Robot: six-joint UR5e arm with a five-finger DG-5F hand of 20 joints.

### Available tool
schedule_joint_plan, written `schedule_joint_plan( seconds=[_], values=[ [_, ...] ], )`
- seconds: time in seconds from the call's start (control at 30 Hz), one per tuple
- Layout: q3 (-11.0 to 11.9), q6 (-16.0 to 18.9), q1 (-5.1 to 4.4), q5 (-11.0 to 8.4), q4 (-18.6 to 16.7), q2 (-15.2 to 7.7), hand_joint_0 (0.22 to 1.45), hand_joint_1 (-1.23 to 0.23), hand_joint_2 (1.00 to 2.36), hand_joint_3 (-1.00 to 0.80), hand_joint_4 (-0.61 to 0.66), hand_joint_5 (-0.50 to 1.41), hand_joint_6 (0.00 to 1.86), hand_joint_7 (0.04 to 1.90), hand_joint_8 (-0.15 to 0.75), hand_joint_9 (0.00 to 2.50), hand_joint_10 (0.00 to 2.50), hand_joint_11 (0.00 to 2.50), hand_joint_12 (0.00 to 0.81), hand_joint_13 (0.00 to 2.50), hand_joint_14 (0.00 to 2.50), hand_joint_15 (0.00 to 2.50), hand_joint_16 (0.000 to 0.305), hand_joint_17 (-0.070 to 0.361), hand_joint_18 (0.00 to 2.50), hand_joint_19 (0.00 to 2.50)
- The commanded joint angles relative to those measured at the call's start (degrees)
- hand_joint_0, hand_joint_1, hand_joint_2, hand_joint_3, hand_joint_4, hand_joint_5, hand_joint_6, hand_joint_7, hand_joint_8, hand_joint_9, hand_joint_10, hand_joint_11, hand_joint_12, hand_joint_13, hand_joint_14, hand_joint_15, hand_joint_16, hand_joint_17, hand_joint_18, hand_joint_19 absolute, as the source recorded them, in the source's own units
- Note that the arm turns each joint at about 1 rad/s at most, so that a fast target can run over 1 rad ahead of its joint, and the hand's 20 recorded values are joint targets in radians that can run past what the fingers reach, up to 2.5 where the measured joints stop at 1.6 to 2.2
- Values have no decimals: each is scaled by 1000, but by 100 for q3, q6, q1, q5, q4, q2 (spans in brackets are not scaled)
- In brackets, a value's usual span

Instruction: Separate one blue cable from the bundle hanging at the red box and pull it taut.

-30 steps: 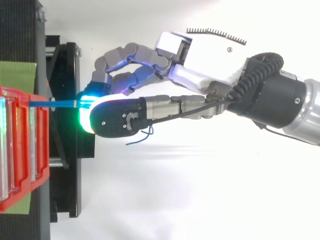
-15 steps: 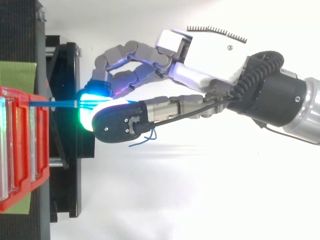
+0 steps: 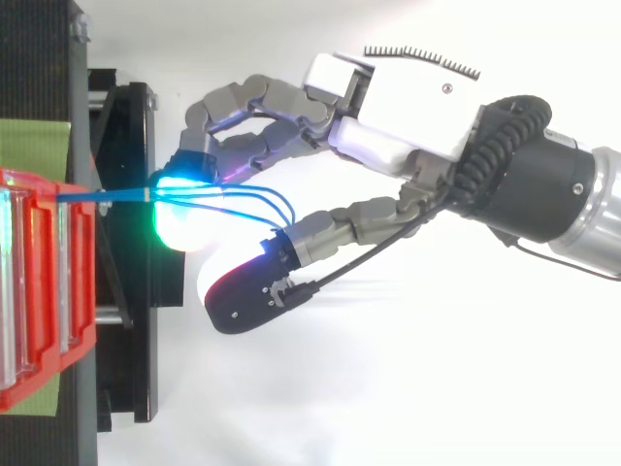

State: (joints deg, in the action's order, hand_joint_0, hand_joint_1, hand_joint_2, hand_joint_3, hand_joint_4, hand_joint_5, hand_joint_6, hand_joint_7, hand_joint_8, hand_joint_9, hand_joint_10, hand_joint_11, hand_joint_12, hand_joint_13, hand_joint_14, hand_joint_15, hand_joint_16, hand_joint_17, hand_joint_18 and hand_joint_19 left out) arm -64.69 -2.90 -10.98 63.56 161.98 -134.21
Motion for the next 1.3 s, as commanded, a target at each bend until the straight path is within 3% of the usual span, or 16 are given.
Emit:
schedule_joint_plan(
  seconds=[0.0,0.13,0.23,0.33,0.43,0.53,0.7,0.83,1.0,1.1,1.27],
  values=[
    [0,0,8,-1,0,0,489,-840,1000,-500,224,-217,886,918,310,819,19,609,317,558,6,143,47,105,607,341],
    [17,0,8,7,0,0,456,-740,1000,-500,244,-202,844,867,321,840,16,590,331,569,5,140,50,113,628,357],
    [17,0,8,7,9,0,466,-584,1000,-500,221,-180,802,930,319,847,16,575,329,554,5,136,50,112,615,366],
    [17,0,8,-1,9,0,577,-445,1000,-500,169,-168,777,1013,288,846,20,566,297,522,5,149,44,98,564,397],
    [17,0,8,-1,9,0,631,-473,1002,-477,151,-171,792,1011,288,848,18,569,293,519,6,151,43,97,562,417],
    [17,0,8,-1,9,0,627,-508,1018,-317,138,-186,829,1042,288,834,18,562,293,499,6,147,44,99,562,414],
    [26,0,8,7,9,0,634,-655,1027,-187,174,-201,874,1049,302,816,18,588,299,480,6,140,45,100,559,413],
    [35,0,8,51,9,0,681,-739,1023,-246,124,-212,887,999,303,794,18,607,303,474,5,140,45,101,560,403],
    [35,9,17,95,35,35,776,-793,1006,-449,74,-219,896,948,286,777,20,613,302,465,4,124,44,100,550,384],
    [35,18,17,95,141,62,806,-817,1000,-498,76,-225,912,1089,272,801,19,648,295,470,5,127,44,98,542,392],
    [35,36,17,104,422,106,807,-841,1000,-500,86,-221,918,1047,271,847,22,686,289,509,5,138,43,97,586,374]
  ],
)
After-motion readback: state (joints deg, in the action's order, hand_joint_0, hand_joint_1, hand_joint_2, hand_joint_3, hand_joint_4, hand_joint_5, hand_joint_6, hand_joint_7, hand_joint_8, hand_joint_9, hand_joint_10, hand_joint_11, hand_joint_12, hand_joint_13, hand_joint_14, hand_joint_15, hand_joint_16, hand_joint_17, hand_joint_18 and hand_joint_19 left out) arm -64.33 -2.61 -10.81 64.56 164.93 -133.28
